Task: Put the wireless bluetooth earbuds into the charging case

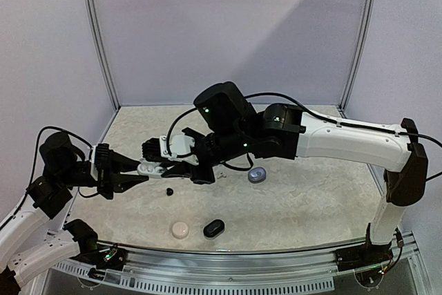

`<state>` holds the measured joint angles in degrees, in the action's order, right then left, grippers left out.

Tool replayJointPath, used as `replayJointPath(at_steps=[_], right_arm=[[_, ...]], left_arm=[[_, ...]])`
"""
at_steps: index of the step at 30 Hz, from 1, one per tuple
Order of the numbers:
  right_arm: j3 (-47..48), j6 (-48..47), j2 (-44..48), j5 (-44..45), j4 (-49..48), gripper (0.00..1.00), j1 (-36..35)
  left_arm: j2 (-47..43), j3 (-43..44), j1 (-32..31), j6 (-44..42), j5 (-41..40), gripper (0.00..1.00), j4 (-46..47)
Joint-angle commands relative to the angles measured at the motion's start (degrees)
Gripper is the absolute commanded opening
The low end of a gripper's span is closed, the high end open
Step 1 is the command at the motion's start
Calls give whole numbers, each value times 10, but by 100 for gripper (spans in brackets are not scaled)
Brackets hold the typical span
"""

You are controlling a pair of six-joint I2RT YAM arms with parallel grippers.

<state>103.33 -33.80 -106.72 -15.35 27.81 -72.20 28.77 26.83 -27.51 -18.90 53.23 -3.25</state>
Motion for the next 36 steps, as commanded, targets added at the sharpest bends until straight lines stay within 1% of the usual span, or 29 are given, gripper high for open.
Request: replayJointPath(at_steps=[1, 4, 6, 7, 11, 14, 18, 21, 23, 24, 27, 29, 33, 36], right_arm=[[7, 9, -8, 25, 6, 22, 1], [5, 13, -1, 38, 3, 23, 2], [-1, 22, 8, 43, -4, 23, 4], [-6, 27, 19, 37, -11, 24, 8], [-49, 62, 66, -7, -59, 25, 25], [-71, 86, 101, -44, -88, 27, 38], [-73, 120, 122, -93, -108, 29, 58], [-75, 178, 128, -115, -138, 31, 97], [-74, 232, 122, -118, -148, 31, 140], [-70, 273, 110, -115, -146, 31, 163], [-44, 352, 68, -105, -117, 31, 225], [-26, 375, 19, -85, -94, 29, 255], [52, 359, -86, -22, -13, 27, 283], [115, 315, -172, 12, 33, 25, 289]], left_arm=[[-7, -5, -10, 12, 2, 0, 23], [-8, -7, -9, 31, -14, 0, 23], [-8, -12, -9, 60, -37, 0, 23], [-8, -16, -8, 81, -50, 0, 43], [-13, -37, -5, 157, -78, 0, 70], [-14, -47, -4, 185, -97, 0, 80], [-14, -58, 3, 215, -119, 0, 89], [-21, -65, 8, 225, -127, 0, 89], [-27, -69, 12, 230, -136, 0, 88], [-30, -71, 15, 232, -142, 0, 86], [-37, -71, 27, 231, -146, 0, 79], [-42, -71, 35, 225, -140, 0, 75], [-58, -70, 46, 192, -87, 0, 57], [-64, -68, 51, 148, -49, 0, 47]])
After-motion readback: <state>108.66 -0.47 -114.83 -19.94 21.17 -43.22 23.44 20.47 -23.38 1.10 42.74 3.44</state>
